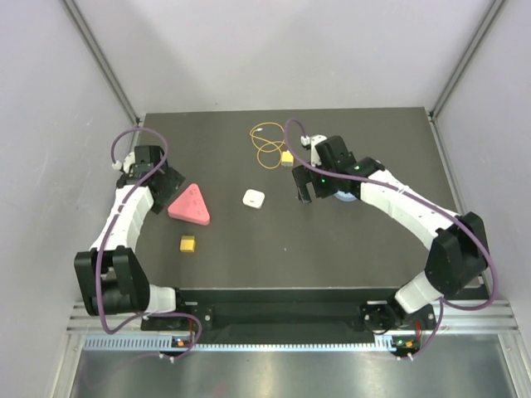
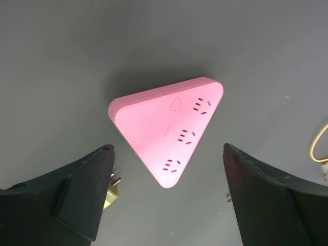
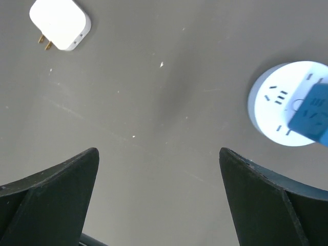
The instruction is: Insert the plug
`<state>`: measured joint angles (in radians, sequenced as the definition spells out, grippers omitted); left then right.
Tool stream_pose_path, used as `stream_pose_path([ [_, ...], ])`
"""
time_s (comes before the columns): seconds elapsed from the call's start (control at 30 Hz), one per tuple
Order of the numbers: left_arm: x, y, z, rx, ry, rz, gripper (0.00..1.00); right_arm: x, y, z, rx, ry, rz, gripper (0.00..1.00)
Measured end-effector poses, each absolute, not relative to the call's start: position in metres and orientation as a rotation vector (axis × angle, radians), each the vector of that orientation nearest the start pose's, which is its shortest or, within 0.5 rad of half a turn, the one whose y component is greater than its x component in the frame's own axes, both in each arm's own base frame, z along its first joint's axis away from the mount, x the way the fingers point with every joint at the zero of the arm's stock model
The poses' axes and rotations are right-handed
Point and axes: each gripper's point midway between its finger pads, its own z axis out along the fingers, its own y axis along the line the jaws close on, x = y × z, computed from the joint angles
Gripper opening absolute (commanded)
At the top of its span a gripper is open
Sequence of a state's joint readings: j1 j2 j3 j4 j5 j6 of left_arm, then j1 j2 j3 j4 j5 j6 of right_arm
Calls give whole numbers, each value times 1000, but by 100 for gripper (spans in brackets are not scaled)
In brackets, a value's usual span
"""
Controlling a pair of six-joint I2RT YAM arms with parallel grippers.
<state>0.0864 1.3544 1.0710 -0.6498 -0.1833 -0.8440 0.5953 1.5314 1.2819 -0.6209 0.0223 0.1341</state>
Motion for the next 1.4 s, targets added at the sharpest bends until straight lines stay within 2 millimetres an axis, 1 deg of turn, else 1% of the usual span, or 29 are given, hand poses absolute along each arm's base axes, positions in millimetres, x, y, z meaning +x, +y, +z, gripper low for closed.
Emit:
stream_pose_path([
  [0.07,340,31,134,-1162,2214,-70,75,319,224,152,-570,2404,307,100],
  [0.17,331,33,132,-1125,2221,-17,71,312,233,150,-597,2391,345,100],
  [0.27,314,33,133,-1093,2214,29,71,307,241,154,-620,2365,382,100],
  [0.3,309,32,134,-1082,2212,35,73,305,244,156,-626,2359,394,100],
  [0.37,300,29,130,-1062,2222,32,74,304,248,159,-631,2343,414,100],
  [0.43,289,23,118,-1042,2258,18,74,303,252,162,-639,2331,433,100],
  [0.47,285,19,108,-1034,2278,0,74,303,254,162,-643,2328,442,100],
  [0.5,275,15,94,-1038,2320,-9,73,302,255,163,-646,2326,449,100],
  [0.53,268,12,85,-1043,2351,-9,74,302,257,163,-649,2323,457,100],
  [0.57,260,10,74,-1051,2388,-3,75,302,259,164,-652,2316,466,100],
  [0.63,249,6,62,-1072,2441,34,76,302,262,166,-660,2306,481,100],
  [0.77,243,4,52,-1104,2474,79,75,296,270,166,-687,2295,507,100],
  [0.87,239,-2,47,-1130,2471,67,74,291,272,161,-708,2302,516,100],
  [0.93,233,-6,41,-1144,2485,61,73,290,272,160,-714,2307,514,100],
  [1.03,221,-13,30,-1158,2518,64,70,288,273,160,-724,2303,516,100],
  [1.1,217,-17,27,-1155,2529,67,64,288,272,161,-725,2298,518,100],
  [1.2,218,-27,28,-1109,2537,58,57,284,269,161,-732,2297,516,100],
  [1.27,219,-36,28,-1057,2547,49,56,281,267,159,-735,2299,513,100],
  [1.3,219,-39,28,-1034,2554,46,53,279,266,158,-736,2301,512,100],
  [1.4,221,-50,24,-964,2585,55,53,275,262,154,-739,2312,508,100],
])
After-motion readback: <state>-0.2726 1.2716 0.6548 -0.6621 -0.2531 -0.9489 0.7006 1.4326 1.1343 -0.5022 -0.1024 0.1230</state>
